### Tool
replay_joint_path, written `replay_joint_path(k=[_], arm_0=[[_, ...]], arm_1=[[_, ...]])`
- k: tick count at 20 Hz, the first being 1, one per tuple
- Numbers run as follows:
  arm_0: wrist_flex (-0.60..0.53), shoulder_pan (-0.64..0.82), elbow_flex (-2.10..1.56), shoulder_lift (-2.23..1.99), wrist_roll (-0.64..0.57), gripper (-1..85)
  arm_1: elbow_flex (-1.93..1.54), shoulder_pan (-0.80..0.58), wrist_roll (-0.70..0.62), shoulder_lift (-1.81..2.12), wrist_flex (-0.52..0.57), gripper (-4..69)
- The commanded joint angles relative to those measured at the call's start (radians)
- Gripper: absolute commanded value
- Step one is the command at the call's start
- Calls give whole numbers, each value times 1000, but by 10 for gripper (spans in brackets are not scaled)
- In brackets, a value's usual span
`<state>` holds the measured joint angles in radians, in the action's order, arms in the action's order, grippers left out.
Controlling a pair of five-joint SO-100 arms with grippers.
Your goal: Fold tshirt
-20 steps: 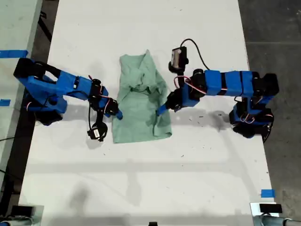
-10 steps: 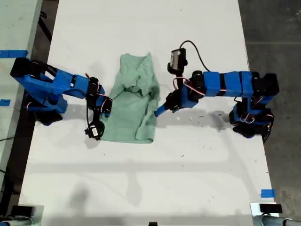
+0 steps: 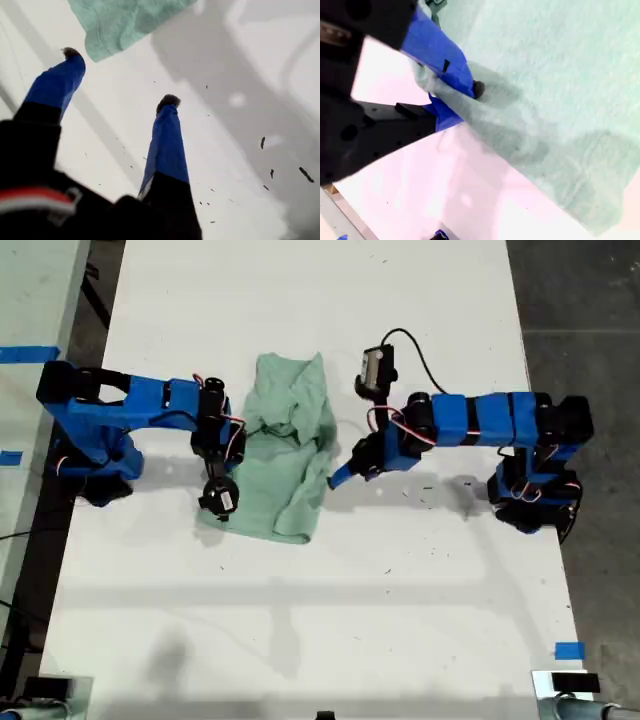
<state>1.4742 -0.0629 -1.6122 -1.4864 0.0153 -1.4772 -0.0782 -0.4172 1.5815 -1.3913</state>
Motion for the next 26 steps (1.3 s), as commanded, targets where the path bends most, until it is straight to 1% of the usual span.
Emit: replay_joint_path(k=[1, 4, 6, 7, 8, 9, 10, 12, 20, 21, 22, 23, 25, 26], arm_0=[[31, -15, 284, 166, -32, 0], [72, -34, 612, 440, -69, 0], [35, -34, 692, 552, -89, 12], [17, -28, 693, 586, -97, 53], [12, -21, 693, 614, -100, 184], [12, -14, 692, 634, -103, 275], [26, -8, 686, 638, -100, 307], [89, -6, 684, 609, -95, 310], [419, -58, 638, 209, -80, 288], [433, -75, 603, 158, -67, 288], [423, -95, 538, 95, -43, 289], [380, -123, 451, 23, -15, 272], [279, -192, 264, -124, 71, 269], [256, -221, 207, -161, 110, 269]], arm_1=[[6, 11, -2, 72, 21, 278], [-2, 11, 0, 72, 29, 278], [-5, 15, 3, 72, 34, 278], [-6, 20, 5, 72, 35, 278], [-8, 23, 6, 72, 35, 278], [-11, 26, 9, 72, 35, 278], [-15, 28, 12, 75, 35, 278], [-28, 31, 17, 86, 31, 278], [-115, 40, 35, 163, 25, 278], [-120, 46, 43, 175, 17, 277], [-120, 55, 54, 181, 11, 276], [-118, 66, 64, 186, 5, 276], [-104, 100, 92, 186, -6, 280], [-101, 115, 110, 186, -8, 280]])
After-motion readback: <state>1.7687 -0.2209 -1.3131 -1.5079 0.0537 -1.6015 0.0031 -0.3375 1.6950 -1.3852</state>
